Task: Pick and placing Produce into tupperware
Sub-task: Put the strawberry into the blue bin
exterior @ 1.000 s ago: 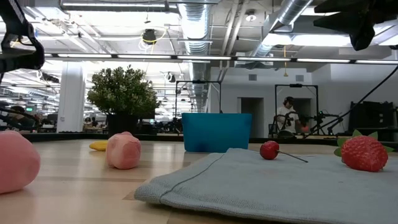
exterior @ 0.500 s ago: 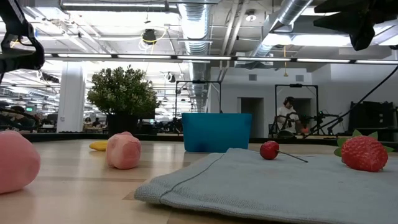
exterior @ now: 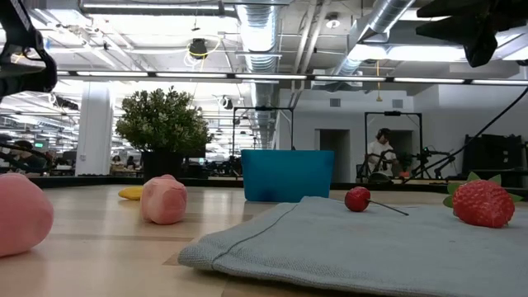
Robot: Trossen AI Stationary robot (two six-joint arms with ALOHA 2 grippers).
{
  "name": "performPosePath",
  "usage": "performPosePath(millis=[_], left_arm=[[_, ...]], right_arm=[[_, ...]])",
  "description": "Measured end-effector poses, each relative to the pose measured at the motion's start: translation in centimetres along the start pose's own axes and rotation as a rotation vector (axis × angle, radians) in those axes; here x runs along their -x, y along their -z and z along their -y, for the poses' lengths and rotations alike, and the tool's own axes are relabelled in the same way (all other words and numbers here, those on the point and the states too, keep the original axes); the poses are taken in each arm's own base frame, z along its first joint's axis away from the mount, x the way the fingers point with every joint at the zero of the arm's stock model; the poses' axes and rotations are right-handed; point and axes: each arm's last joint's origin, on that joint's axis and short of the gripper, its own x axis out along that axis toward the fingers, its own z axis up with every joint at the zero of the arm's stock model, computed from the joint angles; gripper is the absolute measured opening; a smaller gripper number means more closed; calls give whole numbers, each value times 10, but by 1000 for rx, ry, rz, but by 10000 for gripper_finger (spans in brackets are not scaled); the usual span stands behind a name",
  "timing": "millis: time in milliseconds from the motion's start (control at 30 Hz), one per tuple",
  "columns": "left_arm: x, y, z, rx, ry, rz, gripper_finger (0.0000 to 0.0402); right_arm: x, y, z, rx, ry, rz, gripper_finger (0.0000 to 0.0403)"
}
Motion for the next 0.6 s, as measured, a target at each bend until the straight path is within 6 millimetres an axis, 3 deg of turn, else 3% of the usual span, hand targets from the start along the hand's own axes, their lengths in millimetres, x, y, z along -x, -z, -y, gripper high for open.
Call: performPosePath(millis=[333, 600], left_arm=[[0, -4, -28, -93, -592, -163, 0], [-13, 14, -34, -145, -899, -279, 0]], right_arm=[[0, 0, 0, 0, 14, 5, 171], [0, 0, 1, 0, 19, 7, 171]])
